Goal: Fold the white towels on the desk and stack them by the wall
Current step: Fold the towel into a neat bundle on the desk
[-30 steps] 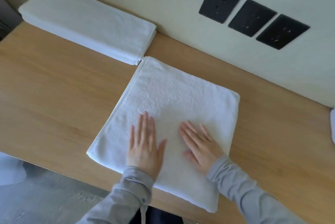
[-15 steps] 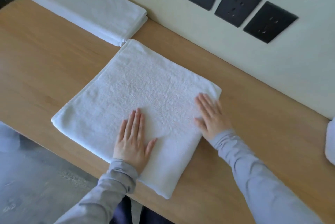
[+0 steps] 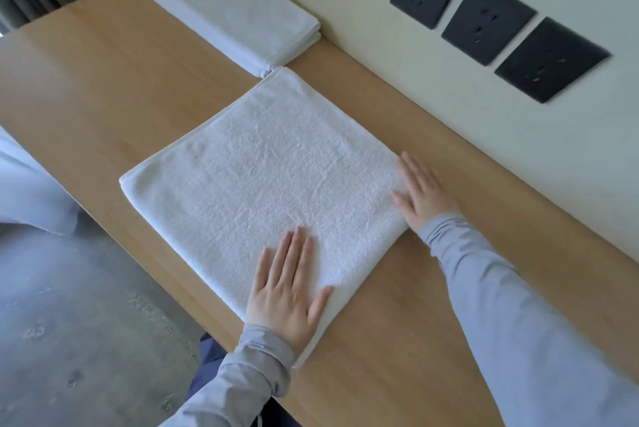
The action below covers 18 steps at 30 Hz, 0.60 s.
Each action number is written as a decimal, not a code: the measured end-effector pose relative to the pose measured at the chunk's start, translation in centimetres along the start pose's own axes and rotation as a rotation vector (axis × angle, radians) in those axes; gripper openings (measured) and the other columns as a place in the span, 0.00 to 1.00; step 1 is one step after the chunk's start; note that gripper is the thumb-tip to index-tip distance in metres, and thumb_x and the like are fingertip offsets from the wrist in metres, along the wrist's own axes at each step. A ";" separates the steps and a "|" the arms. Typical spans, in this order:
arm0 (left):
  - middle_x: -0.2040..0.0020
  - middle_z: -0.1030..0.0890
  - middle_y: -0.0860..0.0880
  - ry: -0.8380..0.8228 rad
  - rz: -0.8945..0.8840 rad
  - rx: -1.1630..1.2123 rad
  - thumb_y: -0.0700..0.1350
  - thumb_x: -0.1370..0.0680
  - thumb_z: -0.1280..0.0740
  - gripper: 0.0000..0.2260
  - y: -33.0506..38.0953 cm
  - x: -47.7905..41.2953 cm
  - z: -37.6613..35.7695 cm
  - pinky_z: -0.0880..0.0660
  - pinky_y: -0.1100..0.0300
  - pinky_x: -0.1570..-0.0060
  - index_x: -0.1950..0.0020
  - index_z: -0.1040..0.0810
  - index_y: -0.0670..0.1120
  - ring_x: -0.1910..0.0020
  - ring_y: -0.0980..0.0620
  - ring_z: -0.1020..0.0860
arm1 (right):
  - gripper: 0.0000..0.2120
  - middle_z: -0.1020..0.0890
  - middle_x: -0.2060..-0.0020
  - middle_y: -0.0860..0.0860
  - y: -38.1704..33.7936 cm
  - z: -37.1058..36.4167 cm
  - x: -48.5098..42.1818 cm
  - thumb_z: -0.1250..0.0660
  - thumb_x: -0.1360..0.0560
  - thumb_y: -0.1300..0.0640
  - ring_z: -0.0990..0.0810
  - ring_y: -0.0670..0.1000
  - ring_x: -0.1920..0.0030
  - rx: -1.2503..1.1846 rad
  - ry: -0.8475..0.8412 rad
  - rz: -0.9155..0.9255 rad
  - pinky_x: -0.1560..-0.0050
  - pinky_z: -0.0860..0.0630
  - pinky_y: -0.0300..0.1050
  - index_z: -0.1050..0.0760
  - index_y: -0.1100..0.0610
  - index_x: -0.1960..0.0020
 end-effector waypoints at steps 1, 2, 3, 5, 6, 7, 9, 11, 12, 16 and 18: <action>0.24 0.42 0.47 -0.011 0.001 0.005 0.62 0.21 0.57 0.31 0.1 0.0 -0.2 0.45 0.47 0.29 0.25 0.42 0.43 0.25 0.47 0.43 | 0.29 0.48 0.24 0.53 1.1 -0.1 -0.3 0.53 0.20 0.45 0.54 0.50 0.24 -0.016 -0.022 -0.053 0.24 0.56 0.50 0.53 0.58 0.24; 0.24 0.42 0.47 -0.020 0.000 0.001 0.62 0.21 0.58 0.31 0.1 0.0 -0.2 0.46 0.47 0.29 0.25 0.42 0.43 0.25 0.47 0.44 | 0.29 0.47 0.24 0.54 1.6 -0.1 -0.7 0.53 0.20 0.45 0.55 0.50 0.24 -0.018 -0.040 -0.077 0.24 0.58 0.49 0.53 0.58 0.24; 0.24 0.43 0.47 -0.021 -0.002 0.007 0.62 0.21 0.59 0.32 0.1 0.0 -0.1 0.47 0.48 0.29 0.24 0.43 0.44 0.25 0.48 0.44 | 0.29 0.46 0.24 0.55 1.8 0.0 -1.0 0.53 0.20 0.45 0.55 0.49 0.24 -0.029 -0.048 -0.086 0.25 0.58 0.49 0.52 0.58 0.24; 0.23 0.47 0.49 0.048 -0.007 0.134 0.63 0.21 0.60 0.32 -0.2 0.0 1.0 0.53 0.51 0.27 0.24 0.47 0.45 0.24 0.51 0.48 | 0.28 0.42 0.25 0.55 2.1 1.0 -1.6 0.51 0.20 0.44 0.48 0.50 0.25 -0.144 -0.011 -0.134 0.26 0.51 0.52 0.49 0.56 0.24; 0.23 0.47 0.50 0.116 0.042 0.269 0.63 0.21 0.57 0.31 -0.9 -0.1 2.0 0.55 0.52 0.26 0.24 0.47 0.46 0.24 0.53 0.49 | 0.27 0.38 0.27 0.55 2.3 1.7 -2.2 0.49 0.21 0.44 0.42 0.52 0.27 -0.236 0.032 -0.170 0.28 0.44 0.54 0.47 0.54 0.25; 0.23 0.46 0.49 0.214 0.145 0.400 0.61 0.21 0.52 0.30 -2.3 -0.1 3.2 0.54 0.53 0.26 0.24 0.46 0.46 0.24 0.54 0.48 | 0.27 0.35 0.30 0.55 2.3 2.4 -2.9 0.46 0.21 0.44 0.37 0.54 0.30 -0.322 0.076 -0.203 0.31 0.38 0.54 0.44 0.53 0.26; 0.24 0.42 0.47 0.475 0.511 0.545 0.57 0.23 0.42 0.30 -6.8 0.9 5.5 0.49 0.49 0.29 0.24 0.43 0.45 0.26 0.51 0.44 | 0.26 0.30 0.35 0.55 1.9 3.5 -5.2 0.41 0.23 0.45 0.31 0.55 0.35 -0.458 0.138 -0.251 0.35 0.32 0.53 0.38 0.54 0.29; 0.25 0.39 0.43 0.583 0.952 0.680 0.54 0.24 0.35 0.32 -11.4 2.4 5.8 0.45 0.44 0.30 0.25 0.42 0.44 0.27 0.44 0.41 | 0.24 0.28 0.39 0.55 0.6 3.4 -8.0 0.37 0.24 0.46 0.28 0.55 0.39 -0.593 0.102 -0.288 0.38 0.30 0.50 0.35 0.56 0.32; 0.27 0.37 0.41 0.579 1.140 0.783 0.52 0.25 0.32 0.33 -13.2 2.9 5.1 0.43 0.44 0.30 0.25 0.42 0.43 0.28 0.42 0.39 | 0.25 0.27 0.39 0.56 -0.2 3.0 -9.4 0.37 0.24 0.46 0.28 0.54 0.40 -0.659 0.051 -0.310 0.40 0.30 0.48 0.35 0.57 0.32; 0.40 0.25 0.42 0.527 1.425 1.096 0.52 0.26 0.30 0.24 -15.8 3.1 2.3 0.33 0.51 0.39 0.37 0.29 0.38 0.38 0.41 0.29 | 0.31 0.28 0.35 0.57 -2.4 1.0 -13.0 0.35 0.26 0.42 0.28 0.56 0.37 -0.724 -0.148 -0.361 0.37 0.33 0.48 0.37 0.59 0.31; 0.42 0.24 0.42 0.491 1.419 1.148 0.54 0.27 0.30 0.23 -16.0 2.6 1.4 0.31 0.50 0.41 0.39 0.28 0.41 0.41 0.40 0.27 | 0.36 0.28 0.35 0.57 -2.6 0.6 -14.1 0.33 0.29 0.40 0.28 0.57 0.37 -0.678 -0.207 -0.383 0.39 0.33 0.48 0.38 0.60 0.30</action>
Point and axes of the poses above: each hand's wrist, its own x-axis away from the middle knuckle, its own z-axis out of the back of the hand, y = z × x, the point moved 8 cm from there along -x, towards the middle knuckle
